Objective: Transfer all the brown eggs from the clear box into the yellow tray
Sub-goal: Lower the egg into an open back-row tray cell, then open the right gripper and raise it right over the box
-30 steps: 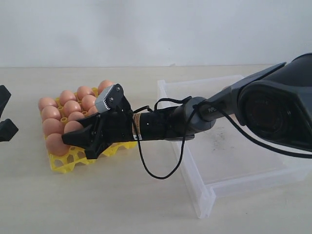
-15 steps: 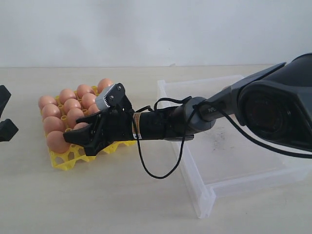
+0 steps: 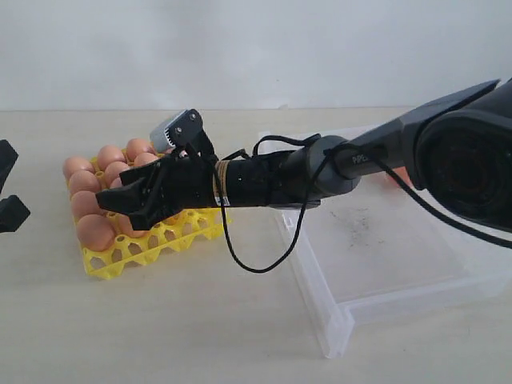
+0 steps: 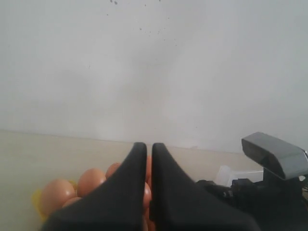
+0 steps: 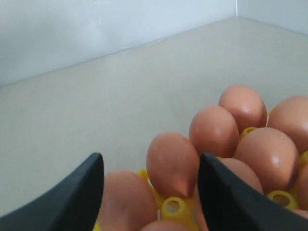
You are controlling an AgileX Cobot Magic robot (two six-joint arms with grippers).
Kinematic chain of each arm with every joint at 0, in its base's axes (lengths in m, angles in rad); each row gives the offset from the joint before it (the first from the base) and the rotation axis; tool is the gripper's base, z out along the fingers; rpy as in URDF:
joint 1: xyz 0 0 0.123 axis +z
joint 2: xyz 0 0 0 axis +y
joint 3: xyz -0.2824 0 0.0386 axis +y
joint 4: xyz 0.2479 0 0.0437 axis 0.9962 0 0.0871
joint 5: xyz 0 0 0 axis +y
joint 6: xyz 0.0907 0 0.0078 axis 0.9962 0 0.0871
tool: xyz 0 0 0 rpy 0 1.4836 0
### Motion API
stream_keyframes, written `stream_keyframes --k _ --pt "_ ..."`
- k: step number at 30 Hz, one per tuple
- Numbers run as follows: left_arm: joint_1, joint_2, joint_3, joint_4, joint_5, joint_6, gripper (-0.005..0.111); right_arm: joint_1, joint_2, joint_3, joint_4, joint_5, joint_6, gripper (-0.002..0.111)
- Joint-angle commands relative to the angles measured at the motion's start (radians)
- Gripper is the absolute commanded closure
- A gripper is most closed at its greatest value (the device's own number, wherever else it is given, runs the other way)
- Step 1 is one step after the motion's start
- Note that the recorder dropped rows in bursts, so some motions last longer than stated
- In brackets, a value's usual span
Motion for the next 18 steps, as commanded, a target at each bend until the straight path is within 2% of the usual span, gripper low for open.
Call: stream_keyframes --k 1,5,7,8,11,13,18 --pt "-0.001 -0.006 0.006 -0.007 -0.011 0.005 0.103 -0.001 -0.044 -0.004 -0.122 0.116 0.07 0.056" --pt "-0.001 -0.006 0.006 -0.007 -0.011 0.005 0.103 -0.001 -0.046 -0.004 -0.147 0.136 0.152 0.056" --pt "-0.001 -0.006 0.006 -0.007 -0.011 0.005 0.103 -0.001 -0.056 -0.004 -0.154 0.126 0.17 0.061" --pt "-0.001 -0.006 0.006 -0.007 -0.011 0.005 0.103 -0.001 -0.066 -0.004 -0.167 0.124 0.17 0.065" --pt "-0.001 -0.006 0.006 -0.007 -0.011 0.014 0.103 -0.004 -0.111 0.0 -0.251 0.122 0.172 0.088" --pt "-0.001 -0.006 0.006 -0.007 -0.011 0.022 0.103 -0.011 -0.156 0.004 -0.34 0.116 0.221 0.108" --pt "-0.001 -0.006 0.006 -0.012 -0.011 0.037 0.103 -0.046 -0.274 0.004 -0.627 0.145 0.466 0.108"
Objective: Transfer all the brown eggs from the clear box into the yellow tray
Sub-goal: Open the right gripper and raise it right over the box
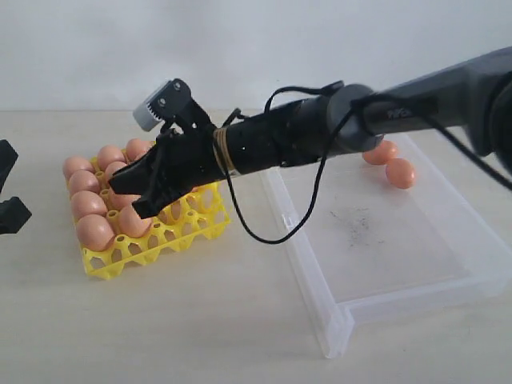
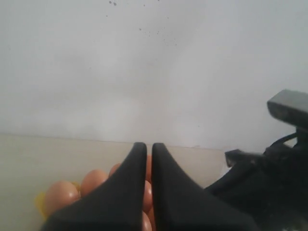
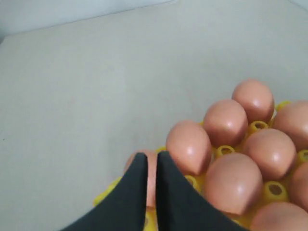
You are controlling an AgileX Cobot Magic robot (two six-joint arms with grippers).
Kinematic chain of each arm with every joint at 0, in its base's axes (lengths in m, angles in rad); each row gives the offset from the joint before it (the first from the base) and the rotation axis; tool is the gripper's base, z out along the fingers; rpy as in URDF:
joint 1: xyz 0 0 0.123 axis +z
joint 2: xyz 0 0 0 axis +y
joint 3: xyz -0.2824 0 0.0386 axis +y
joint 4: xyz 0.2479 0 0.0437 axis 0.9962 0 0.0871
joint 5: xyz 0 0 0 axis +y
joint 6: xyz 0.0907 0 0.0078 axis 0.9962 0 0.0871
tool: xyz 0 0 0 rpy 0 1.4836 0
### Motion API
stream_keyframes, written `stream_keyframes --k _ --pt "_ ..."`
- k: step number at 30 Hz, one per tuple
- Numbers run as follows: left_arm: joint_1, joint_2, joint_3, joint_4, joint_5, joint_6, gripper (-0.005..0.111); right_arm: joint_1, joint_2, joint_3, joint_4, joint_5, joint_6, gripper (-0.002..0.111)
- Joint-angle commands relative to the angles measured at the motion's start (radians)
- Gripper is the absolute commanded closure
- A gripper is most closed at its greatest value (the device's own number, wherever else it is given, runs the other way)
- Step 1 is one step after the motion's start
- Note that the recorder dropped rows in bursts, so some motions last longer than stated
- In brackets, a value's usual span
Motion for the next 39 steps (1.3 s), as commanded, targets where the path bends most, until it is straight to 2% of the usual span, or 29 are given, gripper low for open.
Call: stream_keyframes --k 1,5,8,12,23,28,30,31,33,34,37,39 --pt "-0.001 -0.006 0.006 -0.012 -0.011 0.012 0.103 -0.042 -0.121 0.002 -0.277 0.052 0.25 0.108" --pt "-0.001 -0.006 0.006 -0.012 -0.011 0.012 0.103 -0.13 -0.229 0.1 -0.277 0.153 0.4 0.108" --pt "-0.001 -0.006 0.006 -0.012 -0.011 0.012 0.103 -0.21 -0.29 0.189 -0.277 0.278 0.415 0.108" --pt "-0.001 -0.006 0.006 -0.023 -0.011 0.014 0.103 -0.288 -0.339 0.314 -0.277 0.683 0.386 0.108" --pt "-0.001 -0.006 0.006 -0.031 -0.011 0.017 0.103 -0.471 -0.331 0.315 -0.277 0.675 0.444 0.108" --pt "-0.001 -0.006 0.006 -0.035 -0.011 0.037 0.103 -0.488 -0.333 0.315 -0.277 0.819 0.474 0.108" --pt "-0.001 -0.006 0.006 -0.034 -0.011 0.063 0.103 -0.495 -0.34 0.315 -0.277 0.765 0.474 0.108" --pt "-0.001 -0.006 0.006 -0.034 -0.011 0.07 0.103 -0.504 -0.348 0.315 -0.277 0.68 0.484 0.108" --pt "-0.001 -0.006 0.006 -0.034 -0.011 0.083 0.103 -0.536 -0.36 0.315 -0.277 0.438 0.526 0.108" --pt "-0.001 -0.006 0.006 -0.034 -0.011 0.086 0.103 -0.561 -0.368 0.315 -0.277 0.242 0.555 0.108" --pt "-0.001 -0.006 0.006 -0.034 -0.011 0.086 0.103 -0.61 -0.368 0.312 -0.277 -0.175 0.532 0.108" --pt "-0.001 -0.006 0.006 -0.034 -0.011 0.086 0.103 -0.638 -0.368 0.314 -0.277 -0.35 0.53 0.108"
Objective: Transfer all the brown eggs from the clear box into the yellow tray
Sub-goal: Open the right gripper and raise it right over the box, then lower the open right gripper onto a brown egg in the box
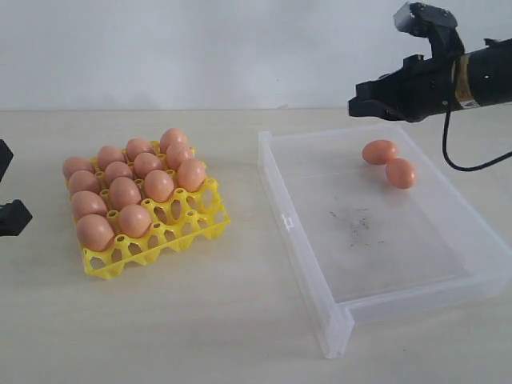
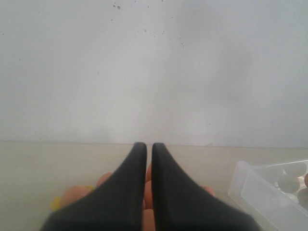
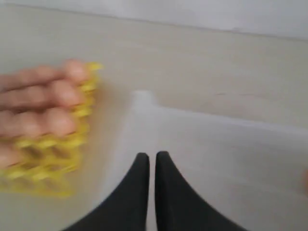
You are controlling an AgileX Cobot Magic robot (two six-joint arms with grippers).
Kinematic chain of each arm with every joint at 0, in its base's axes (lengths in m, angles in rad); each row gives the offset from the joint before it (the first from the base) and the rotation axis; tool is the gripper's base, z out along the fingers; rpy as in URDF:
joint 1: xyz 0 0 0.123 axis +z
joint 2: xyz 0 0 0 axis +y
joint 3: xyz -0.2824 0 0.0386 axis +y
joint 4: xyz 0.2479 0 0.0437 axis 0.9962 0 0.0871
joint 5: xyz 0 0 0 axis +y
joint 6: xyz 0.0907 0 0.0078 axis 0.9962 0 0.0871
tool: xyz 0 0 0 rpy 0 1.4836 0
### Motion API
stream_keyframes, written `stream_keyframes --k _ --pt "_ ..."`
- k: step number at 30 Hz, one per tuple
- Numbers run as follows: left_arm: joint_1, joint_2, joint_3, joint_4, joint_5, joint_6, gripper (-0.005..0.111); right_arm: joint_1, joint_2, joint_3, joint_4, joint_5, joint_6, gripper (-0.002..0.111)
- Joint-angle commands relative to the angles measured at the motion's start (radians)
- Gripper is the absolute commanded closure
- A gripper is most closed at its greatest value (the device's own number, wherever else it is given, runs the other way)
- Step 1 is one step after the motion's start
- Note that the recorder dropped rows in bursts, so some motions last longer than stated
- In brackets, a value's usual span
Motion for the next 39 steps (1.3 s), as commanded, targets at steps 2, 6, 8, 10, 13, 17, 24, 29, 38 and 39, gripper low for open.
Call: stream_keyframes --k 2,6,8,10,13,17,24,29,38,39 --pt "-0.001 -0.006 0.006 -0.01 -0.011 0.009 0.103 -0.086 -0.015 0.0 -0.009 -0.484 0.023 0.108" --pt "-0.001 -0.006 0.006 -0.01 -0.011 0.009 0.103 -0.132 -0.015 0.0 -0.009 -0.366 0.091 0.108" --pt "-0.001 -0.006 0.006 -0.01 -0.011 0.009 0.103 -0.146 -0.02 0.0 -0.009 -0.248 0.091 0.108" --pt "-0.001 -0.006 0.006 -0.01 -0.011 0.009 0.103 -0.151 -0.04 0.0 -0.009 -0.085 0.071 0.108" --pt "-0.001 -0.006 0.006 -0.01 -0.011 0.009 0.103 -0.151 -0.09 0.0 -0.009 0.113 -0.01 0.108" --pt "-0.001 -0.006 0.006 -0.01 -0.011 0.014 0.103 -0.151 -0.173 0.0 -0.009 0.363 -0.111 0.108" --pt "-0.001 -0.006 0.006 -0.01 -0.011 0.017 0.103 -0.151 -0.295 0.037 -0.009 0.922 -0.196 0.108" --pt "-0.001 -0.006 0.006 -0.01 -0.011 0.017 0.103 -0.151 -0.303 0.062 0.43 1.19 -0.75 0.108" --pt "-0.001 -0.006 0.006 -0.01 -0.011 0.017 0.103 -0.151 -0.269 0.059 1.617 1.33 -1.821 0.108" --pt "-0.001 -0.006 0.006 -0.01 -0.011 0.017 0.103 -0.151 -0.269 0.059 1.761 1.335 -1.941 0.108"
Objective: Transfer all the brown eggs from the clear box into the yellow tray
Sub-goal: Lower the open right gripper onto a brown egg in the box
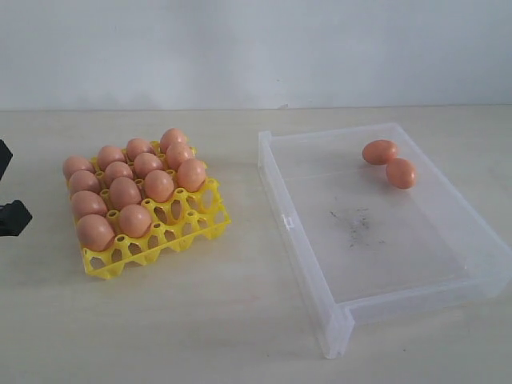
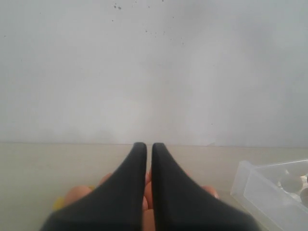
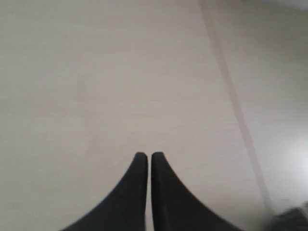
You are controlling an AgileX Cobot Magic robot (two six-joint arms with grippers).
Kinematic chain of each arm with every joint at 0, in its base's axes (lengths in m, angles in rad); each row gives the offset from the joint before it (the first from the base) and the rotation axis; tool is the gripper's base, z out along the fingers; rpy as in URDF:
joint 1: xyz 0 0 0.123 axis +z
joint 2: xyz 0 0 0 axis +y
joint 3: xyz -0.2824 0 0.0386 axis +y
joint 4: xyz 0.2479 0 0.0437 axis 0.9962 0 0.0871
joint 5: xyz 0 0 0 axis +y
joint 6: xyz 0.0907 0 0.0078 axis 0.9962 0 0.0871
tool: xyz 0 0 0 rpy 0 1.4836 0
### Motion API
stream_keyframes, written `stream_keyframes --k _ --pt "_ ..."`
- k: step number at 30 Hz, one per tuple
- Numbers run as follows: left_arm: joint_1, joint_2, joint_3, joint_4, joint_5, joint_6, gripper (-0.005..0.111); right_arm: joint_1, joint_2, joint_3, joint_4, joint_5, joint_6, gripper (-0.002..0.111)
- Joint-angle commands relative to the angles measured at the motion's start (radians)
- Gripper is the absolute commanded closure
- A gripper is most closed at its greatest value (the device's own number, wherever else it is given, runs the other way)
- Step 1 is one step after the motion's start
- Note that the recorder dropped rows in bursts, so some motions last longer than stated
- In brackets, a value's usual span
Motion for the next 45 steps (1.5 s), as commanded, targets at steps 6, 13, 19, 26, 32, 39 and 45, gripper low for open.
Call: stream_keyframes --k 6,13,19,26,32,39,45 --pt "-0.001 -0.006 0.006 -0.007 -0.011 0.001 0.103 0.04 0.013 0.003 1.214 0.091 -1.037 0.108" --pt "-0.001 -0.006 0.006 -0.007 -0.011 -0.001 0.103 0.201 0.143 -0.098 1.052 0.048 -0.937 0.078" --pt "-0.001 -0.006 0.006 -0.007 -0.011 -0.001 0.103 0.254 0.319 -0.28 0.735 0.093 -0.619 0.056" --pt "-0.001 -0.006 0.006 -0.007 -0.011 0.001 0.103 0.256 0.479 -0.421 0.685 0.166 -0.585 0.056" --pt "-0.001 -0.006 0.006 -0.007 -0.011 0.001 0.103 0.256 0.552 -0.48 0.567 0.217 -0.486 0.056" --pt "-0.001 -0.006 0.006 -0.007 -0.011 0.001 0.103 0.256 0.559 -0.486 0.458 0.228 -0.389 0.056" --pt "-0.001 -0.006 0.006 -0.007 -0.011 0.001 0.103 0.256 0.587 -0.486 0.506 0.228 -0.384 0.056"
